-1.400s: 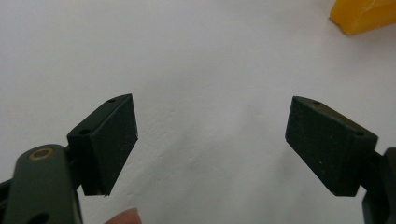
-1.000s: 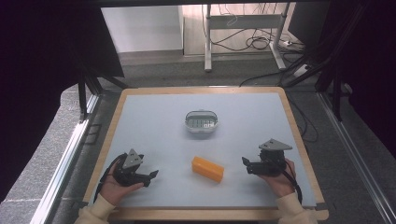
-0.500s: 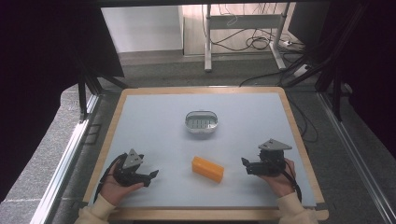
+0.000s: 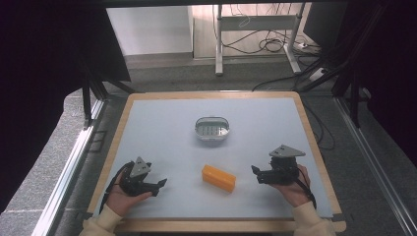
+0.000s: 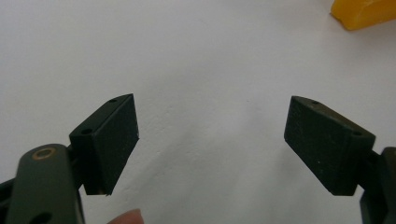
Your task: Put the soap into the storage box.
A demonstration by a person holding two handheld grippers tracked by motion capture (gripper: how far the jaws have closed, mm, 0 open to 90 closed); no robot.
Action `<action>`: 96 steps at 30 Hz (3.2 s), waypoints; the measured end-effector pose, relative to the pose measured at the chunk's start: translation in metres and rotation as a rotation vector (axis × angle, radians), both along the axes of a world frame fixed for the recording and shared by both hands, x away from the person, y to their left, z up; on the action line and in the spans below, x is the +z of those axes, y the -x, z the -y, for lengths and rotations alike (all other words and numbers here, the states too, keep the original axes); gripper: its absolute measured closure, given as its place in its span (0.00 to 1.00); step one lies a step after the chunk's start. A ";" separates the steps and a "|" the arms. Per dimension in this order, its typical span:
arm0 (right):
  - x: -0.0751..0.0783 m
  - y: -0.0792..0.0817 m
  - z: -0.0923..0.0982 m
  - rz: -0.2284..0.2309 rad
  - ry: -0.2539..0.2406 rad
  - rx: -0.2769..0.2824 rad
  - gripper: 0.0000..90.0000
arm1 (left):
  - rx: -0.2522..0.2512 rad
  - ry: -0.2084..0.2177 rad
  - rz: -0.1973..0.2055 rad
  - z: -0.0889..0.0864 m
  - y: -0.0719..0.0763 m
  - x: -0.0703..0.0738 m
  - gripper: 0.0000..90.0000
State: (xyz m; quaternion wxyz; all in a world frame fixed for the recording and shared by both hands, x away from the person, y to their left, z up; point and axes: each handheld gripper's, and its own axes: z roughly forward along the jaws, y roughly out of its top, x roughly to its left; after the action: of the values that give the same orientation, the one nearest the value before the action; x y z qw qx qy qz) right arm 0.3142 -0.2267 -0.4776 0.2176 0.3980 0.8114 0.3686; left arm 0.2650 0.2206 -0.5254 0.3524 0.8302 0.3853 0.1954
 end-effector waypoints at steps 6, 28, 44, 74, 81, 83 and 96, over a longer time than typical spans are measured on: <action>0.021 -0.008 -0.013 -0.031 0.003 0.043 0.08 | 0.018 0.023 -0.006 -0.002 -0.004 0.002 0.20; 0.064 0.000 -0.055 -0.053 0.023 0.194 0.12 | 0.006 0.010 -0.004 -0.002 0.001 0.000 0.20; 0.055 0.015 -0.097 -0.100 0.133 0.328 0.18 | -0.006 -0.006 -0.009 -0.002 0.000 -0.001 0.20; 0.016 0.004 -0.142 -0.259 0.310 0.409 0.29 | -0.016 -0.010 0.003 0.000 0.003 0.001 0.20; 0.005 0.000 -0.149 -0.312 0.371 0.425 0.37 | -0.026 -0.015 -0.003 -0.001 0.002 0.000 0.20; 0.002 -0.002 -0.151 -0.320 0.386 0.426 0.40 | -0.027 -0.016 -0.004 0.000 0.002 0.000 0.20; -0.012 -0.012 -0.158 -0.365 0.453 0.475 0.67 | -0.030 -0.025 -0.001 0.002 0.003 -0.001 0.20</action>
State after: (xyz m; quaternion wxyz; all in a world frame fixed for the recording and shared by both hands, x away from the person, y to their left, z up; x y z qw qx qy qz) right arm 0.3266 -0.0682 -0.4892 0.0603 0.1998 0.9675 0.1428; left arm 0.2623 0.2186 -0.5260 0.3445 0.8403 0.3707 0.1944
